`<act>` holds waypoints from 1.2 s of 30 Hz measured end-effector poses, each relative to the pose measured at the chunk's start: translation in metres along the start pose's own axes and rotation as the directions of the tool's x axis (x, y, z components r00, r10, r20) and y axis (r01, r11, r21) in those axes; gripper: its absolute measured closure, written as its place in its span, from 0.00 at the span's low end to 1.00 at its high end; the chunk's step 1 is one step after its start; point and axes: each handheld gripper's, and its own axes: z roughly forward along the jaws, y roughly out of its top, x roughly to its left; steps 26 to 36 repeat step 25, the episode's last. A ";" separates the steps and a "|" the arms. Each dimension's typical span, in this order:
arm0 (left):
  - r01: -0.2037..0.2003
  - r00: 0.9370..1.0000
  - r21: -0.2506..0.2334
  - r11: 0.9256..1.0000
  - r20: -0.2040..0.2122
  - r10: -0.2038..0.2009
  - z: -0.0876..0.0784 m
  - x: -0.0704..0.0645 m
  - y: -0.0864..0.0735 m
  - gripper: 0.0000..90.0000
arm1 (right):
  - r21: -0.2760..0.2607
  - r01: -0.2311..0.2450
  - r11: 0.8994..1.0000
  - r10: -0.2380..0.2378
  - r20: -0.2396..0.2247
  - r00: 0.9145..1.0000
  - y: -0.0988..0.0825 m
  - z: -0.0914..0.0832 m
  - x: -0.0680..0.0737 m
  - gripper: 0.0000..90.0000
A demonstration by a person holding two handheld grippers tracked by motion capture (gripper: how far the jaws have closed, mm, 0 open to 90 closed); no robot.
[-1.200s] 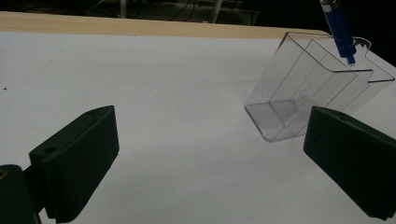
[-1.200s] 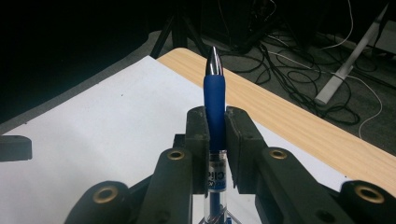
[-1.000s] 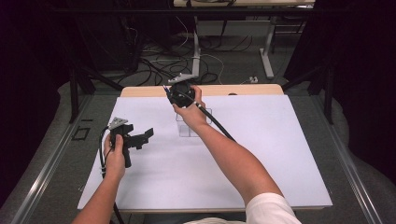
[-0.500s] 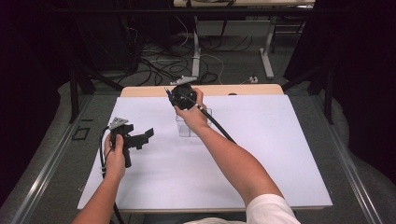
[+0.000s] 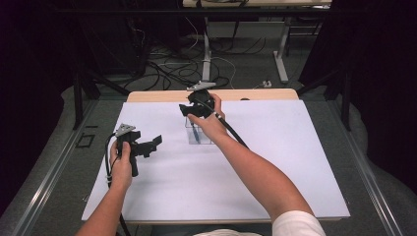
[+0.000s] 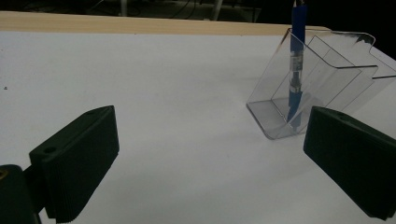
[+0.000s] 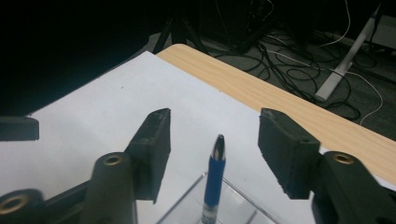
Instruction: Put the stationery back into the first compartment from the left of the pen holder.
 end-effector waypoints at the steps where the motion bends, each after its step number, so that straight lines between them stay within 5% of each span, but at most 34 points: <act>1: -0.001 1.000 0.000 1.000 0.000 0.001 0.000 0.000 0.000 0.03 | 0.005 -0.002 1.000 0.002 -0.001 1.000 -0.001 -0.002 -0.001 0.43; 13: -0.011 1.000 0.008 1.000 -0.006 0.011 0.000 -0.001 0.000 0.03 | 0.086 -0.002 0.996 0.003 -0.018 1.000 -0.025 -0.034 -0.017 0.17; 25: -0.010 1.000 0.010 1.000 -0.003 0.010 0.001 -0.001 0.000 0.03 | 0.110 -0.061 0.992 0.051 0.087 0.995 -0.063 -0.083 -0.052 0.00; 36: -0.010 1.000 0.010 1.000 -0.003 0.010 0.001 -0.001 0.000 0.03 | 0.110 -0.061 0.992 0.051 0.087 0.995 -0.063 -0.083 -0.052 0.00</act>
